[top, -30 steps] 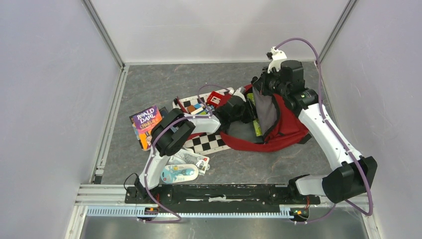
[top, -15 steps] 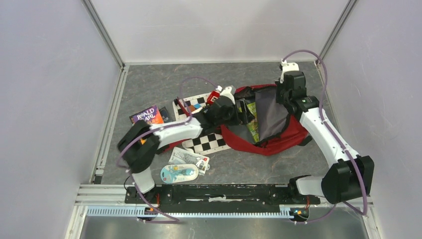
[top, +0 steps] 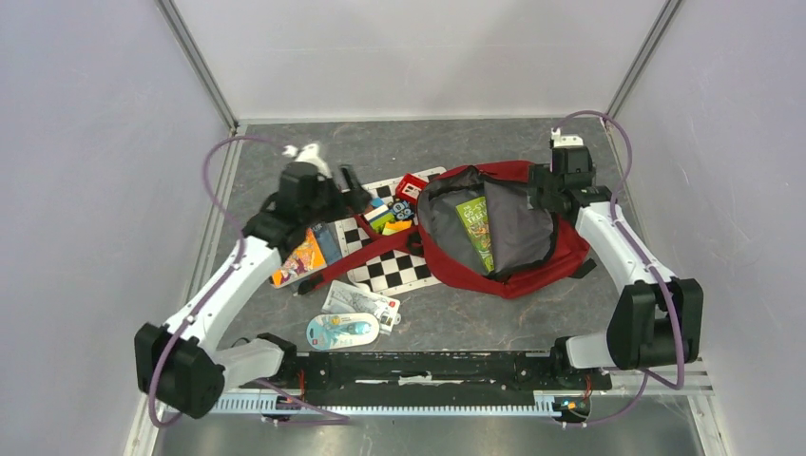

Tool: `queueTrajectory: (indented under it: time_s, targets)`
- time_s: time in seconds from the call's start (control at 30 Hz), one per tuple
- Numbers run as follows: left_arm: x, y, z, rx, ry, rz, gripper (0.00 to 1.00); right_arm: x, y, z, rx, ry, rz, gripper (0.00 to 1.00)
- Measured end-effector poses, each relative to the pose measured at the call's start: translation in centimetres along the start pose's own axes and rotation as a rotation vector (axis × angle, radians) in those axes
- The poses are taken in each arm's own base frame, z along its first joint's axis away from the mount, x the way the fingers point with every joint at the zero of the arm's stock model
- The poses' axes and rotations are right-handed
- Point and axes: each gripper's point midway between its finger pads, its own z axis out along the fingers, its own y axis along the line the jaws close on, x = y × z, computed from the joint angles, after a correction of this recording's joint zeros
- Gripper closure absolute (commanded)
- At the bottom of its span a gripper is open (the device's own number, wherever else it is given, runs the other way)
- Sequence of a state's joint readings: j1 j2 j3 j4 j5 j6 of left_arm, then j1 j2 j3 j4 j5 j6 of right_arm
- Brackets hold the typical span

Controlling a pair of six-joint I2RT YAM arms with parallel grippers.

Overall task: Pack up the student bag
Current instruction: Place the book in the student bag, then pick up the book from the center of the board.

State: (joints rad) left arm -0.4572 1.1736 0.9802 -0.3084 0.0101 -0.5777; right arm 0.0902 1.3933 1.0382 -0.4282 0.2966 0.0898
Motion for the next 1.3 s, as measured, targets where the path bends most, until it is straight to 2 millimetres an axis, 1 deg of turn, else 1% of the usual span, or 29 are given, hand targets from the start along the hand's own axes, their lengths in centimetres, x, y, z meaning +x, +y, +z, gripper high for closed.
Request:
queueTrajectory:
  time_s: [0.07,0.13,0.23,0.3,0.33,0.37,0.4,0.47,0.5,0.57,0.63,0.73,0.83,0.9,1.03,1.07,1.1,1.17,1.23,1.3]
  targets:
    - [-0.6,4.8,-1.0,-0.111,-0.004,-0.035,0.0,-0.4,-0.1,-0.5,-0.006,-0.014,0.006,0.02]
    - [-1.4,9.8,-2.6,-0.234,-0.018,-0.08,0.0,-1.2,0.0,-1.4,-0.025,-0.035,0.015,0.02]
    - [-2.3,15.9,-5.1,-0.375,-0.054,-0.163,0.0,-3.9,0.7,-3.5,-0.094,-0.108,0.053,0.02]
    - [-2.3,19.3,-6.5,-0.449,-0.071,-0.224,0.0,-5.6,1.7,-5.3,-0.159,-0.174,0.081,0.02]
    - [-2.2,21.1,-7.4,-0.493,-0.082,-0.26,0.0,-6.4,2.3,-6.3,-0.192,-0.207,0.091,0.02]
    - [-2.0,22.6,-8.0,-0.529,-0.092,-0.293,0.0,-6.8,3.0,-7.1,-0.221,-0.229,0.095,0.02]
    - [-1.5,24.0,-8.6,-0.562,-0.099,-0.324,0.0,-7.3,4.1,-8.0,-0.261,-0.255,0.096,0.02]
    - [-0.2,26.2,-9.6,-0.617,-0.1,-0.385,0.0,-7.9,7.1,-9.6,-0.356,-0.291,0.082,0.02]
    - [0.4,26.9,-9.9,-0.633,-0.095,-0.407,0.0,-7.9,8.7,-10.2,-0.404,-0.297,0.07,0.02]
    - [1.2,27.7,-9.9,-0.643,-0.074,-0.44,0.0,-7.4,12.2,-11.1,-0.491,-0.285,0.034,0.02]
    - [1.5,28.1,-9.3,-0.634,-0.054,-0.456,0.0,-6.3,16.1,-11.8,-0.576,-0.261,-0.005,0.02]
    - [2.8,28.3,-8.0,-0.597,0.013,-0.492,0.0,-4.0,21.3,-12.9,-0.679,-0.214,-0.068,0.02]
    - [4.2,28.3,-6.9,-0.565,0.075,-0.527,0.0,-1.3,26.0,-14.3,-0.766,-0.17,-0.14,0.02]
    - [5.1,28.3,-6.3,-0.547,0.114,-0.55,0.0,0.0,28.6,-15.2,-0.809,-0.149,-0.182,0.02]
    - [5.9,28.3,-5.8,-0.535,0.149,-0.568,0.01,1.2,31.9,-17.2,-0.878,-0.145,-0.23,0.02]
    - [6.0,28.1,-5.7,-0.531,0.154,-0.565,0.04,1.3,32.6,-17.6,-0.893,-0.149,-0.236,0.02]
    - [6.1,28.0,-5.5,-0.528,0.162,-0.558,0.09,1.2,33.3,-18.0,-0.907,-0.154,-0.238,0.02]
    - [6.4,27.4,-5.1,-0.519,0.184,-0.524,0.24,1.1,34.9,-18.5,-0.934,-0.166,-0.244,0.02]
    - [6.8,26.5,-4.6,-0.507,0.213,-0.483,0.38,1.3,36.2,-18.6,-0.951,-0.165,-0.253,0.02]
    - [7.2,25.5,-4.1,-0.486,0.241,-0.446,0.44,2.0,37.5,-18.4,-0.964,-0.155,-0.264,0.02]
